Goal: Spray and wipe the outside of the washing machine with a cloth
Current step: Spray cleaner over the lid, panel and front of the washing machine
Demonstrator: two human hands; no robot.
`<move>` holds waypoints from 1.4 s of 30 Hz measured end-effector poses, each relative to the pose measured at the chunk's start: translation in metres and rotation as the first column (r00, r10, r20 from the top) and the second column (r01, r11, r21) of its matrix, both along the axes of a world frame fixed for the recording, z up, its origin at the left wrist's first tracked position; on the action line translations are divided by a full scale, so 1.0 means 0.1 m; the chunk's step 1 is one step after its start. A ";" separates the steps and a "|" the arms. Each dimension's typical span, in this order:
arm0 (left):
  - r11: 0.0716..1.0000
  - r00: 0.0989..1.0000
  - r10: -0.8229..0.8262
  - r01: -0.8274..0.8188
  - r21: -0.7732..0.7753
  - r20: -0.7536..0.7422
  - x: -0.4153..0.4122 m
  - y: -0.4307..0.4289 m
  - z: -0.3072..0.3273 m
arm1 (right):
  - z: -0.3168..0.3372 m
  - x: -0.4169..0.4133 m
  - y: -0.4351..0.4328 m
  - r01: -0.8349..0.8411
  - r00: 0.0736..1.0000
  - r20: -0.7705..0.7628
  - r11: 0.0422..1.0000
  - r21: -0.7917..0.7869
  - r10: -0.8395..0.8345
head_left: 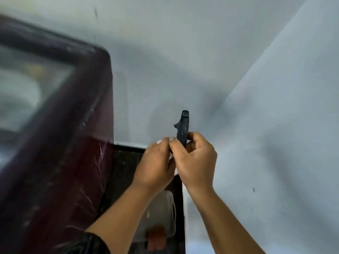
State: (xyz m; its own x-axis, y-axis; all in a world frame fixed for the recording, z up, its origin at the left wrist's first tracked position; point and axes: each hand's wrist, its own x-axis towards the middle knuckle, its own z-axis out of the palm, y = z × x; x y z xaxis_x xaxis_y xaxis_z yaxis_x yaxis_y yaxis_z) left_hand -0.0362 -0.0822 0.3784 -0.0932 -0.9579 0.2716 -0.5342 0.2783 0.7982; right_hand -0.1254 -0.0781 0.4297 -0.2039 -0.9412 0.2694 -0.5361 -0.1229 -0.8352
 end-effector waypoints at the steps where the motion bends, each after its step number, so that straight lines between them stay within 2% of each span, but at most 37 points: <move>1: 1.000 1.000 -0.007 0.007 -0.005 0.014 0.05 0.04 0.26 | 0.27 0.05 0.04 -0.030 0.999 -0.042 0.999 -0.041 0.028; 5: 0.998 0.999 -0.003 0.006 -0.060 0.047 0.47 0.21 1.23 | 1.17 0.39 0.24 -0.121 0.979 -0.177 0.984 -0.131 0.097; 10: 0.993 1.000 0.013 -0.010 -0.119 0.020 1.40 0.68 2.13 | 1.86 1.24 0.68 -0.277 0.957 -0.106 0.959 -0.066 0.269; 13: 0.986 0.989 0.040 -0.015 -0.169 0.145 2.07 0.99 2.43 | 2.07 1.88 0.91 -0.279 0.959 0.022 0.958 -0.066 0.281; 16: 0.981 0.966 0.098 -0.052 -0.189 0.241 2.79 1.35 2.58 | 2.17 2.62 1.15 -0.294 0.955 0.012 0.953 -0.076 0.295; 23: 0.990 0.922 0.102 -0.057 -0.129 0.373 4.00 1.80 2.70 | 2.05 3.86 1.54 -0.291 0.894 0.337 0.954 -0.067 0.296; 26: 0.985 0.857 0.125 -0.046 -0.168 0.501 4.41 1.78 2.68 | 1.94 4.15 1.51 -0.252 0.845 0.477 0.967 -0.041 0.240; 31: 0.979 0.676 0.204 -0.140 -0.148 0.708 5.08 1.65 2.31 | 1.76 4.59 1.14 -0.290 0.762 0.646 0.917 0.273 0.048; 36: 0.940 0.675 0.328 -0.299 -0.162 0.661 5.68 1.43 1.86 | 1.56 5.00 0.69 -0.323 0.754 0.640 0.766 0.556 -0.147; 39: 0.953 0.631 0.268 -0.283 -0.105 0.728 5.92 1.37 1.62 | 1.50 5.20 0.55 -0.362 0.765 0.624 0.693 0.624 -0.161; 42: 0.968 0.682 0.183 -0.251 -0.009 0.708 6.11 1.41 1.36 | 1.51 5.34 0.42 -0.370 0.784 0.605 0.676 0.637 -0.141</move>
State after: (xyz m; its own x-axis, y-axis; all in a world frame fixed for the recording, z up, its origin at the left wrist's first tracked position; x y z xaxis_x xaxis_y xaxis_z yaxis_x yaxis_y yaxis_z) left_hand 0.5751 0.0588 0.5143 -0.0101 -0.9908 0.1346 -0.9825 0.0349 0.1831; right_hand 0.4085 -0.0365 0.5803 0.0538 -0.8023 -0.5945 0.0423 0.5966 -0.8014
